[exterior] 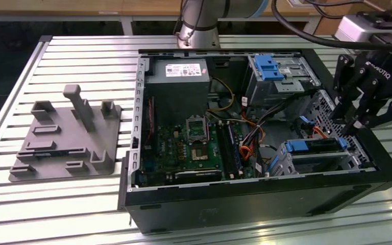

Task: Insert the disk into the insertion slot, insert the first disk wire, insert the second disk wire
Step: 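Insert the first disk wire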

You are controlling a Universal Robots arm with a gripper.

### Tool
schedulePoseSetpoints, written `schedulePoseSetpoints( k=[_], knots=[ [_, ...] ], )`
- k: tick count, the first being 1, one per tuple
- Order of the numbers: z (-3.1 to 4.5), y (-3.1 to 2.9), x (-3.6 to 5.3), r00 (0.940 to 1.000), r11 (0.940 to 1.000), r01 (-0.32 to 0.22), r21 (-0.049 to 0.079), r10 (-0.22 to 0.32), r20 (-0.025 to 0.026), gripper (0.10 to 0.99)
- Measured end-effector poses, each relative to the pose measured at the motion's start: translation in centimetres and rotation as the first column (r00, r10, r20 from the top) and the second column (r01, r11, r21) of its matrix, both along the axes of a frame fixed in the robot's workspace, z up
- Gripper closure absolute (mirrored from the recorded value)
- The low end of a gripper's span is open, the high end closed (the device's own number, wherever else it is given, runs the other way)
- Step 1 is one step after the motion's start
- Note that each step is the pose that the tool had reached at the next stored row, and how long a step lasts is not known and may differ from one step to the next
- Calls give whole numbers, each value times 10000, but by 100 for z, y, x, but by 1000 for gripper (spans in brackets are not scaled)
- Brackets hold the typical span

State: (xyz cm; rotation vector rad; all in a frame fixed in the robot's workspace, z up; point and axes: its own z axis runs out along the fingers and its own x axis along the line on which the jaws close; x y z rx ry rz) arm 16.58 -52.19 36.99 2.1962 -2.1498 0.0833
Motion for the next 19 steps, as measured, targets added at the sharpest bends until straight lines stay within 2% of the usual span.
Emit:
schedulePoseSetpoints(
  k=[19],
  knots=[
    [1, 0, 0, 9995, 9995, -331, -1, 331, 0, 671]
  ],
)
